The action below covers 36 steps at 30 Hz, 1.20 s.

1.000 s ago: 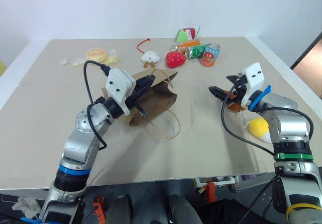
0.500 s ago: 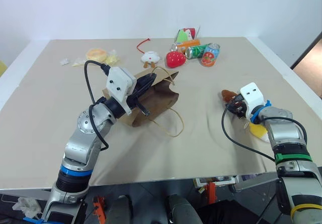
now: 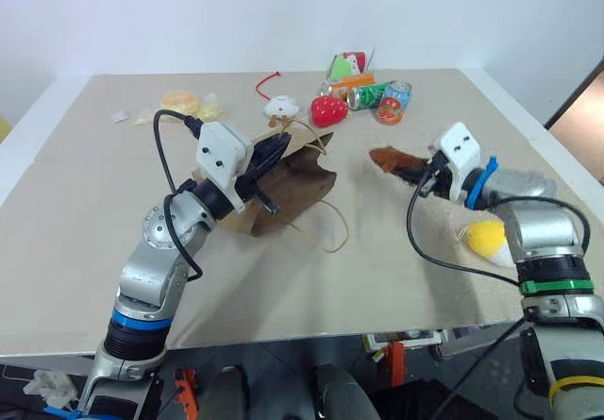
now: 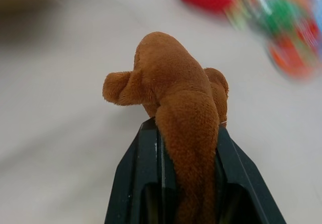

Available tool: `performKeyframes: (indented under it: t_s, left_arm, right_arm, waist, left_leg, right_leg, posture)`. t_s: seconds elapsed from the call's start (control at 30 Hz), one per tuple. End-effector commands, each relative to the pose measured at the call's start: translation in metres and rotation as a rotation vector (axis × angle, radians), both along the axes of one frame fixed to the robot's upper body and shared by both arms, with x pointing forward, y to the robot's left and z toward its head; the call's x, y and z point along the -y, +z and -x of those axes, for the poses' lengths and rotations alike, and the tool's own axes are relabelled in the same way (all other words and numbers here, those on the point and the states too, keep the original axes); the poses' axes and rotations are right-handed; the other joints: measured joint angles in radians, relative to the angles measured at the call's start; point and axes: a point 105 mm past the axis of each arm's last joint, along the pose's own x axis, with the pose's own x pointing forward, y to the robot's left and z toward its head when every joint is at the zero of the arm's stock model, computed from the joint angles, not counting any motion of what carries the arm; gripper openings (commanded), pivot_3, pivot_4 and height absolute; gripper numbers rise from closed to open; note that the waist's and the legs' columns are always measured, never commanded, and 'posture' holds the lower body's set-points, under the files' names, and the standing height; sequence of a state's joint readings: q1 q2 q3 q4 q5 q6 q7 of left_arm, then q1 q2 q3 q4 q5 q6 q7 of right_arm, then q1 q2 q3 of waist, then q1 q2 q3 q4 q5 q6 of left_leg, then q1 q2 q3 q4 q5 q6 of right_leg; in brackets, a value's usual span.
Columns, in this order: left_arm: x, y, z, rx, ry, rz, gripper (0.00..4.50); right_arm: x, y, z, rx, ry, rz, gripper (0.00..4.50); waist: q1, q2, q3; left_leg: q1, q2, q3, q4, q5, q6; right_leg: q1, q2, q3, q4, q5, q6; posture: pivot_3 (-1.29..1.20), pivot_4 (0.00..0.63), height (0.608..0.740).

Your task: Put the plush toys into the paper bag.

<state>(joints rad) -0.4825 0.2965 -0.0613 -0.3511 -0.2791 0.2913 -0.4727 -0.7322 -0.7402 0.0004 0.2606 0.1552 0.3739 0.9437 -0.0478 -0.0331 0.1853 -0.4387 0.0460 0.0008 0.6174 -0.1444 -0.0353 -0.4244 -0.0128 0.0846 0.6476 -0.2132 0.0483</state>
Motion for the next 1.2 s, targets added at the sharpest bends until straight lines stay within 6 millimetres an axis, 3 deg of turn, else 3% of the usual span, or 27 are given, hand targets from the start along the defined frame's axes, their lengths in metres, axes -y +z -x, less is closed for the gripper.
performKeyframes:
  t_s: [0.03,0.17,0.33,0.43,0.8,0.87,0.93,1.1,1.2]
  left_arm:
    - [-0.005,0.012,-0.001,0.062,0.047,0.002,0.0]
    - [-0.006,0.013,-0.006,0.074,0.086,0.005,0.0]
    - [-0.007,0.016,-0.009,0.087,0.114,0.014,0.0]
    - [-0.004,0.018,-0.007,0.092,0.106,0.022,0.0]
    - [0.006,0.02,-0.002,0.086,0.086,0.053,0.0]
    - [0.007,0.02,-0.002,0.083,0.087,0.056,0.0]
    - [0.007,0.019,-0.002,0.08,0.089,0.056,0.0]
    - [0.003,0.018,-0.003,0.078,0.104,0.049,0.0]
    - [-0.001,0.018,-0.004,0.078,0.115,0.042,0.0]
  right_arm:
    - [-0.045,0.03,0.031,-0.004,0.277,-0.008,0.48]
    - [-0.097,0.035,0.059,-0.048,0.493,-0.068,0.48]
    - [-0.123,0.03,0.061,-0.047,0.551,-0.083,0.48]
    - [-0.134,0.028,0.054,-0.026,0.562,-0.082,0.48]
    - [-0.172,0.021,0.0,0.104,0.476,0.042,0.48]
    - [-0.176,0.021,-0.002,0.091,0.47,0.015,1.48]
    - [-0.178,0.023,0.0,0.076,0.486,-0.016,1.97]
    - [-0.169,0.031,0.003,0.053,0.473,-0.094,4.31]
    - [-0.152,0.035,0.012,0.032,0.483,-0.124,4.46]
  waist:
    - [0.001,0.0,0.0]
    - [0.0,0.0,0.0]
    - [0.0,0.0,0.0]
    - [0.0,0.0,0.0]
    - [0.0,0.0,0.0]
    - [0.0,0.0,0.0]
    - [0.0,0.0,0.0]
    - [0.0,0.0,0.0]
    - [0.001,0.0,0.0]
  left_leg:
    - [0.0,0.0,0.0,0.0,0.0,0.0]
    - [0.0,0.0,0.0,0.0,0.0,0.0]
    - [0.0,0.0,0.0,0.001,0.0,0.0]
    - [-0.001,0.0,0.0,0.001,0.0,0.0]
    - [-0.001,0.0,0.0,0.0,0.0,0.0]
    - [-0.001,0.0,0.0,-0.001,0.0,0.0]
    - [-0.001,0.0,0.0,-0.001,0.0,0.0]
    - [-0.001,0.0,0.0,-0.001,0.0,0.0]
    - [-0.001,0.0,-0.001,-0.001,0.0,0.0]
  right_leg:
    - [0.0,0.0,0.0,0.0,0.0,0.0]
    - [0.0,0.0,0.0,0.0,0.0,0.0]
    - [0.0,0.0,0.0,0.0,0.0,0.0]
    - [0.0,0.0,0.0,0.0,0.0,0.0]
    - [-0.001,0.0,0.0,0.0,0.0,0.0]
    - [-0.001,0.0,0.0,0.0,0.001,0.001]
    - [-0.001,0.0,0.0,0.0,0.001,0.002]
    - [-0.001,0.0,-0.001,0.0,0.002,0.003]
    - [-0.001,0.0,-0.001,0.0,0.001,0.002]
  posture:
    - [0.0,0.15,0.74]
    - [0.0,0.15,0.74]
    - [0.0,0.15,0.74]
    - [0.0,0.15,0.74]
    - [0.0,0.15,0.74]
    - [0.0,0.15,0.74]
    - [0.0,0.15,0.74]
    - [0.0,0.15,0.74]
    - [0.0,0.15,0.74]
